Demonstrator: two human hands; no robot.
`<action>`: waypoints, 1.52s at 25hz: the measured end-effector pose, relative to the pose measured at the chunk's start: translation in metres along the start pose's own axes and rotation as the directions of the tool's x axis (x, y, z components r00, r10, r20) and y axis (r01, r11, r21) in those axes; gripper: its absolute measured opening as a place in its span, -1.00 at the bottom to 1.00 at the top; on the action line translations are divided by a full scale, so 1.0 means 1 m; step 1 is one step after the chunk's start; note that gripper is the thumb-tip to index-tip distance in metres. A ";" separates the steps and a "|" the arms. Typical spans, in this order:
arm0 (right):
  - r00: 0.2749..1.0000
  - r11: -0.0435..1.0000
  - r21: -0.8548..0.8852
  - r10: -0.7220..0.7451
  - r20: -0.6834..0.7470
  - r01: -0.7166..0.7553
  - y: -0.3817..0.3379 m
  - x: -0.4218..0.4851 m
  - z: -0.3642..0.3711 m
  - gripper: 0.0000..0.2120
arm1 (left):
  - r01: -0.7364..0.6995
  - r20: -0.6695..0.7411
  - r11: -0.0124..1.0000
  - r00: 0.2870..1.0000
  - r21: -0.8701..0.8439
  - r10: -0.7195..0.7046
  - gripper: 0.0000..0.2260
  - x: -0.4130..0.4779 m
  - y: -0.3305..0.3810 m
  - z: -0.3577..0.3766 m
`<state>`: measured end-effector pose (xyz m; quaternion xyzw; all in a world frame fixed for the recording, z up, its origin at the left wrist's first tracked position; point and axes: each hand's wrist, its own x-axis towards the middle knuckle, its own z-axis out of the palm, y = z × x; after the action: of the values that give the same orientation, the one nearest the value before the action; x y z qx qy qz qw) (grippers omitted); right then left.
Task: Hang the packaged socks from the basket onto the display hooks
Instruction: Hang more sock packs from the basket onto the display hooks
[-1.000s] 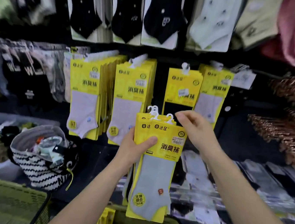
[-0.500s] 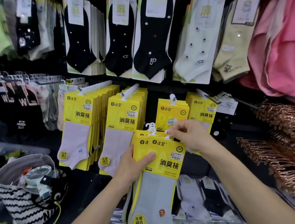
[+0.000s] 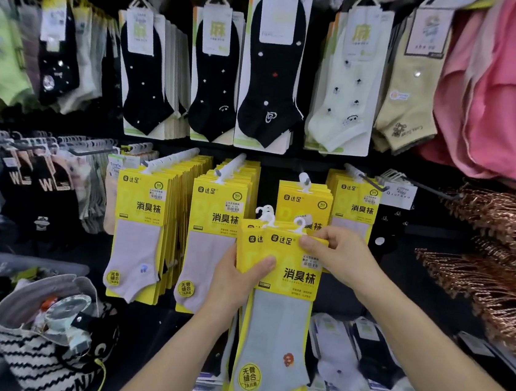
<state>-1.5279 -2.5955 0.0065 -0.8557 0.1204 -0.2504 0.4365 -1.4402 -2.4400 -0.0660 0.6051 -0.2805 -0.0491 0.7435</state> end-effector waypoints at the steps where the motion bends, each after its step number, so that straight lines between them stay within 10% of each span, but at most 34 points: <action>1: 1.000 1.000 0.017 -0.012 -0.026 0.012 0.001 0.000 0.000 -0.81 | -0.003 -0.003 1.000 1.000 0.012 0.003 -0.83 0.002 0.002 0.002; 12: 0.959 0.994 0.089 -0.034 -0.281 0.061 -0.010 0.062 -0.022 -0.92 | -0.112 -0.313 0.987 0.939 0.120 0.144 -0.85 0.008 0.017 -0.040; 25: 0.939 0.945 -0.309 -0.008 -0.344 -0.105 0.000 0.091 0.002 -0.80 | -0.110 -0.264 0.978 0.952 0.180 0.156 -0.89 0.014 0.025 -0.044; 31: 0.939 0.981 -0.019 -0.190 -0.287 0.193 -0.013 0.045 0.015 -0.72 | -0.112 -0.188 0.985 0.973 0.131 0.135 -0.89 0.021 0.027 -0.017; 38: 0.982 0.968 0.243 -0.012 -0.188 0.058 -0.007 0.033 0.012 -0.77 | -0.067 -0.125 0.996 0.989 0.051 0.073 -0.89 0.022 0.027 0.016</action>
<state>-1.4940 -2.5975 0.0171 -0.7697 0.1131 -0.3494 0.5222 -1.4363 -2.4562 -0.0310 0.6139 -0.2551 0.0221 0.7467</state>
